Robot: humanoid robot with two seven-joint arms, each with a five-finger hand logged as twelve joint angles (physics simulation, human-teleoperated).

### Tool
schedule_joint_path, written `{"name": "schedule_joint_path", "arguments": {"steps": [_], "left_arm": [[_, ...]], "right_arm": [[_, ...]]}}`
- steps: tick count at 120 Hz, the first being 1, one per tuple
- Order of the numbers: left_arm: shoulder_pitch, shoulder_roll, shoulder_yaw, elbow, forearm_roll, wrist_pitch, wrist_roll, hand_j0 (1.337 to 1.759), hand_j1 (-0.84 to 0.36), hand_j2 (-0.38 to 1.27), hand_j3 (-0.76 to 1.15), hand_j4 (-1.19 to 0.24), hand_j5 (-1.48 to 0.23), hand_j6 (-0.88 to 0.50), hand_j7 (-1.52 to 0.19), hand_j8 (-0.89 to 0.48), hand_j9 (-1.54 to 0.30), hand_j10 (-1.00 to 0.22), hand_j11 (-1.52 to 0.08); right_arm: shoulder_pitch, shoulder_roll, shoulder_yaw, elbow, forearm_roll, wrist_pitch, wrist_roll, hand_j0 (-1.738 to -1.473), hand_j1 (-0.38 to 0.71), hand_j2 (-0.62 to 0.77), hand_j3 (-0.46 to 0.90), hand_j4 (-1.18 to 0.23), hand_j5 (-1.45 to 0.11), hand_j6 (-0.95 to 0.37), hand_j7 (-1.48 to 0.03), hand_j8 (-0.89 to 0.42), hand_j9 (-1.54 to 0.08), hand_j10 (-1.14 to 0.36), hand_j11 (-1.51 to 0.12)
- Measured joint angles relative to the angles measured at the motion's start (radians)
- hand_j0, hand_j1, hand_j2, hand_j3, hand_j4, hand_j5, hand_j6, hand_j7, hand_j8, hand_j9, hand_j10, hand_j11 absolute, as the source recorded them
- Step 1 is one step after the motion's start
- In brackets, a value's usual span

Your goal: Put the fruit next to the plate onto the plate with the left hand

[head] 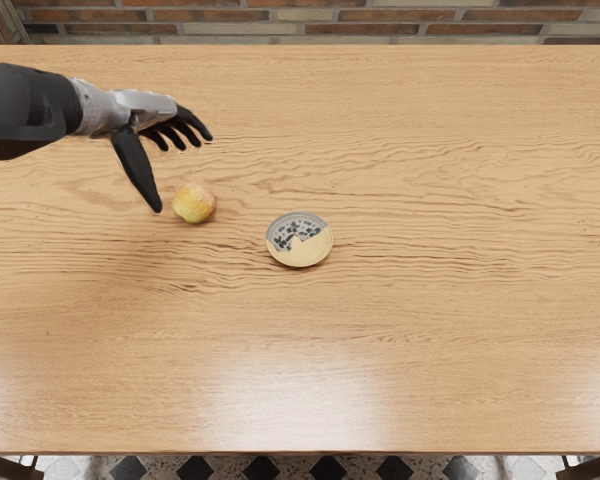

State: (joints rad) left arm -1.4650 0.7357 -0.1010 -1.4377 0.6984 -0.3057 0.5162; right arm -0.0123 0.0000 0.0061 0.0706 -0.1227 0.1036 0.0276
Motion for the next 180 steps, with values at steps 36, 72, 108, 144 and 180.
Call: {"name": "schedule_joint_path", "arguments": {"steps": [36, 72, 108, 144, 180], "left_arm": [[-0.093, -0.162, 0.310, 0.070, -0.077, 0.285, 0.021, 1.658, 0.06, 0.05, 0.00, -0.25, -0.32, -0.25, -0.32, -0.25, -0.32, -0.25, -0.32], [-0.093, -0.261, 0.364, 0.204, -0.169, 0.352, 0.034, 1.658, 0.06, 0.05, 0.00, -0.25, -0.32, -0.25, -0.32, -0.25, -0.32, -0.25, -0.32], [-0.088, -0.345, 0.390, 0.302, -0.209, 0.348, 0.033, 1.658, 0.06, 0.05, 0.00, -0.25, -0.32, -0.25, -0.32, -0.25, -0.32, -0.25, -0.32], [-0.039, -0.415, 0.429, 0.397, -0.215, 0.423, 0.034, 1.658, 0.06, 0.05, 0.00, -0.25, -0.32, -0.25, -0.32, -0.25, -0.32, -0.25, -0.32], [0.040, -0.542, 0.433, 0.566, -0.203, 0.458, 0.035, 1.658, 0.06, 0.05, 0.00, -0.25, -0.32, -0.25, -0.32, -0.25, -0.32, -0.25, -0.32]], "right_arm": [[0.000, 0.000, 0.000, 0.000, 0.000, 0.000, 0.000, -1.658, -0.31, -0.01, 0.00, -0.04, -0.05, -0.04, -0.05, -0.04, -0.05, -0.04, -0.05], [0.000, 0.000, 0.000, 0.000, 0.000, 0.000, 0.000, -1.658, -0.31, -0.01, 0.00, -0.04, -0.05, -0.04, -0.05, -0.04, -0.05, -0.04, -0.05], [0.000, 0.000, 0.000, 0.000, 0.000, 0.000, 0.000, -1.658, -0.31, -0.01, 0.00, -0.04, -0.05, -0.04, -0.05, -0.04, -0.05, -0.04, -0.05], [0.000, 0.000, 0.000, 0.000, 0.000, 0.000, 0.000, -1.658, -0.31, -0.01, 0.00, -0.04, -0.05, -0.04, -0.05, -0.04, -0.05, -0.04, -0.05], [0.000, 0.000, 0.000, 0.000, 0.000, 0.000, 0.000, -1.658, -0.31, -0.01, 0.00, -0.04, -0.05, -0.04, -0.05, -0.04, -0.05, -0.04, -0.05]]}}
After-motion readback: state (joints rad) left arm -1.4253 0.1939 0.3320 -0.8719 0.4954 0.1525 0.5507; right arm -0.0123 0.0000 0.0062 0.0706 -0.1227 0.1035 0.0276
